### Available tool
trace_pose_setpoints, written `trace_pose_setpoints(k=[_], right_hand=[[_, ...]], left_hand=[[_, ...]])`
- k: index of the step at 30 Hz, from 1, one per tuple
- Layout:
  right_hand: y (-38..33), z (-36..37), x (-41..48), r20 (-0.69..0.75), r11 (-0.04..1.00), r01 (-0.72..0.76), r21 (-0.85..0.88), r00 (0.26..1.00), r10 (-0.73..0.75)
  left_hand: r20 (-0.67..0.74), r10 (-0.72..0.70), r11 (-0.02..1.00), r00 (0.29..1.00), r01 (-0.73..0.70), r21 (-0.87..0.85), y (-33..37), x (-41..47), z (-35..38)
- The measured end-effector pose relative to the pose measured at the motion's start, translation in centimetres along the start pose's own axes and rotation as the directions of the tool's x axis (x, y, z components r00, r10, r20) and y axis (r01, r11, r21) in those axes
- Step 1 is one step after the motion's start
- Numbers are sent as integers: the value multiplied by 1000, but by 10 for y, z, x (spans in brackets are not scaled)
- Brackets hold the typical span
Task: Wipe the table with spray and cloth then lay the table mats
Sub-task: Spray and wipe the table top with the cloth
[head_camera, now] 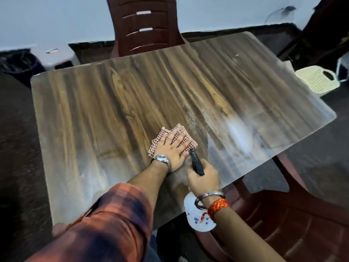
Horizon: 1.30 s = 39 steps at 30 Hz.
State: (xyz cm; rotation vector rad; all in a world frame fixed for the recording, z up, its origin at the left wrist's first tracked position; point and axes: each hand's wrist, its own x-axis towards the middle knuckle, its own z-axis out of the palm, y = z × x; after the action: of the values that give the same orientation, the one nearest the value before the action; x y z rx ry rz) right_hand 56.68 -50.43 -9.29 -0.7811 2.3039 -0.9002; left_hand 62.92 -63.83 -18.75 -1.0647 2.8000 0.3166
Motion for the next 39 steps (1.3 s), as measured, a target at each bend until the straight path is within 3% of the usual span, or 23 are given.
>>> trace_pose_setpoints(k=[3, 7, 11, 14, 17, 20, 24, 30, 39], right_hand=[[8, -11, 5, -60, 1000, 0, -8, 998, -1], [14, -21, 12, -99, 1000, -1, 3, 995, 1], [9, -17, 10, -11, 1000, 18, -13, 1000, -19], [5, -10, -2, 92, 998, 54, -16, 994, -53], [7, -2, -19, 185, 996, 89, -11, 979, -86], [17, 0, -39, 248, 993, 117, -17, 963, -109], [37, -13, -66, 317, 987, 160, -24, 937, -144], [69, -50, -84, 353, 994, 98, -46, 933, -75], [85, -89, -75, 340, 999, 19, -41, 940, -4]], left_hand=[[7, 95, 995, 995, -94, -23, 37, 20, 2], [-10, 63, 996, 998, -63, -69, 52, 28, -1], [-41, -241, 960, 970, 232, -158, 22, -1, 2], [-44, -529, 837, 848, 512, -196, -34, -47, 4], [-28, -771, 621, 636, 742, -253, -88, -114, 5], [-22, -888, 445, 460, 843, -302, -105, -184, 19], [17, -939, 322, 343, 897, -303, -75, -236, 37], [34, -949, 287, 312, 906, -311, -10, -244, 49], [46, -905, 390, 423, 868, -308, 82, -188, 49]])
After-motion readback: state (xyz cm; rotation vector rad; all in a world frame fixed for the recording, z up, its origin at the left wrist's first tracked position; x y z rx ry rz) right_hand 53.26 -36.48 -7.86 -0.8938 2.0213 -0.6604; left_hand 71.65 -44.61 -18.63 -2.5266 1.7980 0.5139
